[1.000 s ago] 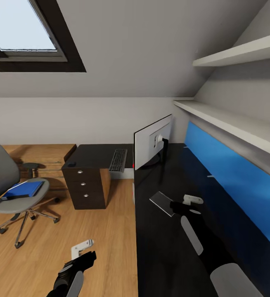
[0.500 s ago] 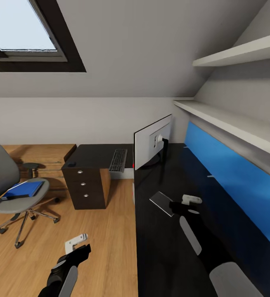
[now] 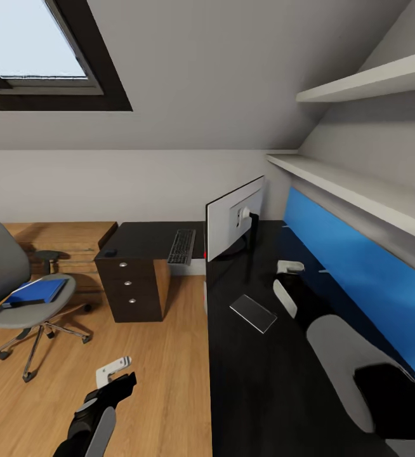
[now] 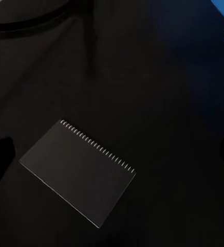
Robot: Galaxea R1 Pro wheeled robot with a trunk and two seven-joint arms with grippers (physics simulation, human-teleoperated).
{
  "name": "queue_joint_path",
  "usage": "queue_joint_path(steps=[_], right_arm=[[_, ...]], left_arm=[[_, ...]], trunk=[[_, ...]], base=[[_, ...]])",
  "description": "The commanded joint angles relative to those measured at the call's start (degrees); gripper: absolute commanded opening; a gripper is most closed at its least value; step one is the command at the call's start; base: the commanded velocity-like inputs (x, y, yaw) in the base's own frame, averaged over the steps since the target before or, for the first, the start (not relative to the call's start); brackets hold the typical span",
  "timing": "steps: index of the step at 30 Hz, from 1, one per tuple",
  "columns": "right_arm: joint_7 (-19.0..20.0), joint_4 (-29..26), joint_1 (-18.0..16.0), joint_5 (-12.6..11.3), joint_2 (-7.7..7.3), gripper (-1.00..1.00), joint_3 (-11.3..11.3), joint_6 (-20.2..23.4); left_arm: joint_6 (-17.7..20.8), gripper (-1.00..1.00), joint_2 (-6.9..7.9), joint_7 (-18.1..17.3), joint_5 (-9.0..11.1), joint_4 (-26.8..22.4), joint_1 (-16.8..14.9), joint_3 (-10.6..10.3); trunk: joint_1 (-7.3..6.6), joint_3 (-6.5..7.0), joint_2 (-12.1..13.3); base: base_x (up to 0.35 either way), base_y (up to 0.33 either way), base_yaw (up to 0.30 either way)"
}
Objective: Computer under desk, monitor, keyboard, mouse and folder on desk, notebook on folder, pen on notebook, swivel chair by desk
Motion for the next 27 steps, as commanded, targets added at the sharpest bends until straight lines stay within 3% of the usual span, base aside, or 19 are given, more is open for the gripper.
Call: queue_joint_path(steps=[1,6,7,27], right_arm=[[0.48,1.86,-1.56,-0.43,-0.04,1.0,0.38,-0.1],[3.68,10.39,-8.25,0.19,-0.13,1.0,0.39,-2.22],[4.47,13.37,-10.56,0.35,-0.23,1.0,0.35,-3.3],[5.35,23.31,-11.37,-0.2,0.01,1.0,0.09,-3.87]], left_arm=[[0.19,1.0,-0.03,0.35,0.6,-0.19,-0.04,0.09],[0.3,1.0,0.3,0.35,0.65,-2.06,-0.04,0.22],[0.38,1.0,0.6,0.35,0.68,-4.34,-0.04,0.24],[0.45,1.0,0.62,0.35,0.78,-6.54,-0.03,0.11]], trunk=[[0.04,-0.14,-0.13],[0.04,-0.14,-0.13],[0.04,-0.14,-0.13],[0.04,-0.14,-0.13]], base=[[0.0,0.0,0.0],[0.0,0.0,0.0],[0.0,0.0,0.0],[0.0,0.0,0.0]])
